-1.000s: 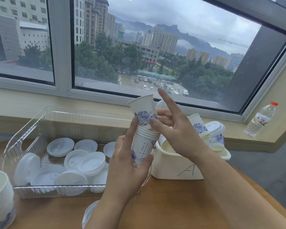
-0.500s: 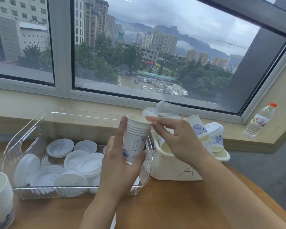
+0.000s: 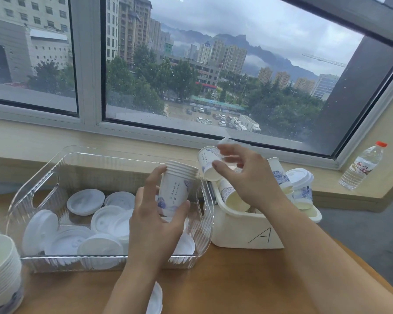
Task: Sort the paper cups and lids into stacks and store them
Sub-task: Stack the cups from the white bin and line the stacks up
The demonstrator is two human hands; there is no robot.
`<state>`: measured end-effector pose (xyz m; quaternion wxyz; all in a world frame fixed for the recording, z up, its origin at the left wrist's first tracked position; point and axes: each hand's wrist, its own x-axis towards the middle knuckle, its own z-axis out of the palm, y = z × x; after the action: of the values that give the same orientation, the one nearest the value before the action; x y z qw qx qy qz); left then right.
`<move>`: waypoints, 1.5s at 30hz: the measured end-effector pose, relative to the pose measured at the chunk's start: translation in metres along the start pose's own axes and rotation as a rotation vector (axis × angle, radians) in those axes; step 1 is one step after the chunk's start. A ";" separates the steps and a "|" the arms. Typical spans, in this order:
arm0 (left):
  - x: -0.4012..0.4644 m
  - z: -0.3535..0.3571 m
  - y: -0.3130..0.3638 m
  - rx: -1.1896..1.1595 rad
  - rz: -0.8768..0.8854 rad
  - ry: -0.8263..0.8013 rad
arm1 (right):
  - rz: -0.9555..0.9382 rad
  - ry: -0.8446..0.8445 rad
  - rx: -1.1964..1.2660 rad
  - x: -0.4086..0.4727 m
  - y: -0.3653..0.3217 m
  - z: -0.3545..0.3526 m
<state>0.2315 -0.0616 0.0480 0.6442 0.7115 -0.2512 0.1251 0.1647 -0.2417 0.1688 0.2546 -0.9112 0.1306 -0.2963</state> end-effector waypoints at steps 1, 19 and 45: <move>0.001 -0.001 -0.002 -0.003 -0.012 0.009 | 0.013 0.003 -0.044 0.006 0.001 0.001; 0.002 -0.002 -0.010 -0.047 -0.049 0.025 | 0.169 -0.173 -0.408 0.059 0.018 0.045; -0.029 -0.024 0.011 -0.032 -0.010 -0.066 | 0.139 0.098 0.942 -0.014 -0.047 0.012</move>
<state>0.2054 -0.0325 0.0460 0.6474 0.7062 -0.2707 0.0944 0.1653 -0.1922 0.1791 0.6526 -0.6708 0.0549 -0.3481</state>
